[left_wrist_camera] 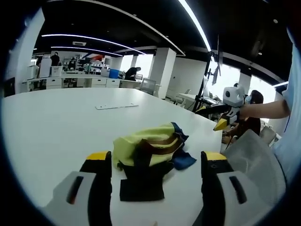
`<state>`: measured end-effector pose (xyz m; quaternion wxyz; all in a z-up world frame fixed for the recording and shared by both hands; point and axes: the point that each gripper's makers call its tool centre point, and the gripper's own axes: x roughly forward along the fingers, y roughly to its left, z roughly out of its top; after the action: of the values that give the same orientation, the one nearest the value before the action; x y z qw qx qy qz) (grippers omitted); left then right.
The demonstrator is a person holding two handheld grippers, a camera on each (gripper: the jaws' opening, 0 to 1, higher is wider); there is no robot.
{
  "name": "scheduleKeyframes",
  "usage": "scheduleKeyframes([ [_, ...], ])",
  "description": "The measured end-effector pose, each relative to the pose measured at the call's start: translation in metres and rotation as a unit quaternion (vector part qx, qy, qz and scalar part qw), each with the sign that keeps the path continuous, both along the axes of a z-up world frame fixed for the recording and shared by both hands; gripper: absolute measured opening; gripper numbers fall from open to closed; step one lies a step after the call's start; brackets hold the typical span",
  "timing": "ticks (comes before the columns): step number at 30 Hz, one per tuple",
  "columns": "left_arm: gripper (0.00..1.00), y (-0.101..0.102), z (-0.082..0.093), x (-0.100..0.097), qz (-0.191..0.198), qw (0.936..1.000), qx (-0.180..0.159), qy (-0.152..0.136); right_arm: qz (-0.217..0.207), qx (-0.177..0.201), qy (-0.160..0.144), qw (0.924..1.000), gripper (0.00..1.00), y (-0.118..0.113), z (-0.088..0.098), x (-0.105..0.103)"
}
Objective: Fold the garment on the visible template until the final outline fits inside the template.
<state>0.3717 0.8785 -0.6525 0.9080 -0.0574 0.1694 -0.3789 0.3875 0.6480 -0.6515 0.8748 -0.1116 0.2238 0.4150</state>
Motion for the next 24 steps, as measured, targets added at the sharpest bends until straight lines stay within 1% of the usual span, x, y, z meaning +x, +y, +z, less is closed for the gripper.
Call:
scheduleKeyframes([
  [3,0.75,-0.001,0.005,0.000,-0.001,1.0000,-0.002,-0.003,-0.004,0.011,-0.004,0.9999,0.81,0.002,0.005,-0.004],
  [6,0.74,-0.003,0.010,-0.002,-0.002,1.0000,-0.008,-0.006,-0.004,0.011,-0.003,0.9999,0.81,0.003,0.006,-0.008],
  [9,0.74,-0.004,0.011,-0.003,-0.001,0.9999,-0.007,-0.007,-0.002,0.011,0.001,0.9999,0.81,0.003,0.006,-0.009],
  [14,0.74,-0.006,0.013,-0.005,0.007,0.9999,-0.013,-0.007,0.006,0.014,0.001,0.9999,0.81,0.006,0.009,-0.006],
  [17,0.73,-0.008,0.016,-0.004,0.020,0.9996,-0.008,-0.016,0.018,0.016,-0.002,0.9997,0.79,0.008,0.012,-0.002],
  [18,0.71,-0.008,0.015,-0.003,0.027,0.9995,-0.008,-0.011,0.020,0.016,-0.005,0.9997,0.78,0.009,0.013,0.000],
  [19,0.70,-0.008,0.012,-0.003,0.037,0.9993,-0.006,0.002,0.022,0.023,-0.005,0.9995,0.78,0.009,0.014,0.003],
  [21,0.70,-0.010,0.014,-0.004,0.043,0.9991,-0.008,0.000,0.021,0.034,-0.001,0.9992,0.79,0.010,0.014,0.009],
  [24,0.68,-0.011,0.013,-0.006,0.047,0.9988,-0.004,0.010,0.029,0.027,-0.009,0.9992,0.78,0.010,0.014,0.010],
])
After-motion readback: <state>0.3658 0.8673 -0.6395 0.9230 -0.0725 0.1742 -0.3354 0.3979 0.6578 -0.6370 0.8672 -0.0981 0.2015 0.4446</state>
